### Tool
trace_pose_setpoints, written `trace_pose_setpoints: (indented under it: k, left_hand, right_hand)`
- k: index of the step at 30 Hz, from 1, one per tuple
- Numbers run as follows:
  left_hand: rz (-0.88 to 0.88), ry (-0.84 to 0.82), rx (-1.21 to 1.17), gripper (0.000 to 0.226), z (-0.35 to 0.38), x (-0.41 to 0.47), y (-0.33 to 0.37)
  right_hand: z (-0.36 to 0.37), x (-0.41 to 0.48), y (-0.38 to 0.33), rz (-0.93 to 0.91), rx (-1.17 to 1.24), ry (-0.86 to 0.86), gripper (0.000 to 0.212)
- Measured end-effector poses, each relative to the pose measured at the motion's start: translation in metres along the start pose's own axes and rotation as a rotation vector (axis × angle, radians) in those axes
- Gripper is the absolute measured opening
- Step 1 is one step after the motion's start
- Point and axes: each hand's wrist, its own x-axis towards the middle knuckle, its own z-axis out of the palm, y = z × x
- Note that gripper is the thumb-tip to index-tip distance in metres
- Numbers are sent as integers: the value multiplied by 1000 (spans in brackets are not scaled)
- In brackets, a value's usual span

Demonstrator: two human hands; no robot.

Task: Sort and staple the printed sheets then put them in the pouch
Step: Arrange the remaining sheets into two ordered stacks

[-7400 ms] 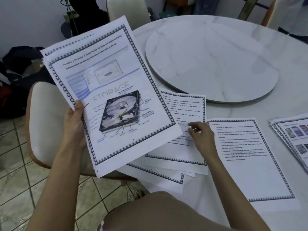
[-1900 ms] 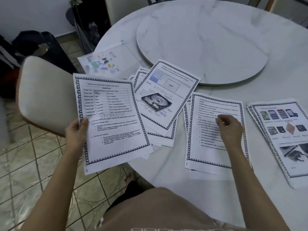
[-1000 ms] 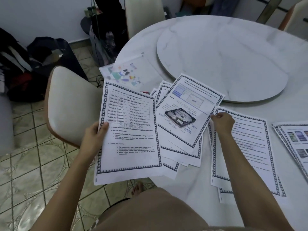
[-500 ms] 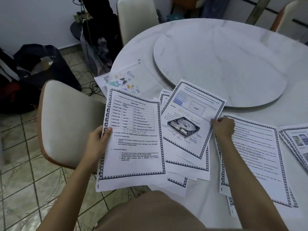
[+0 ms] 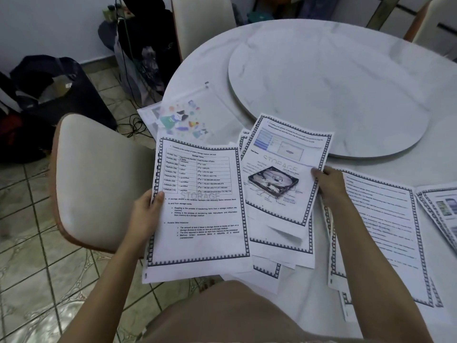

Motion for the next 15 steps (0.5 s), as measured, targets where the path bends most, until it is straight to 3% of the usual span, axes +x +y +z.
trace_pose_setpoints:
  k: [3,5,15]
  left_hand:
    - [-9,34,-17,18,3,-2,1]
    - [-5,48,-23,18,4,-4,1]
    - [-70,20,-33,19,-4,-7,-7]
  right_hand:
    - [-17,-1,-7,-108,-112,183,27]
    - [-34,5,-10,-155,-45,271,27]
    - [-55,-6,-22,-121,182,262,32]
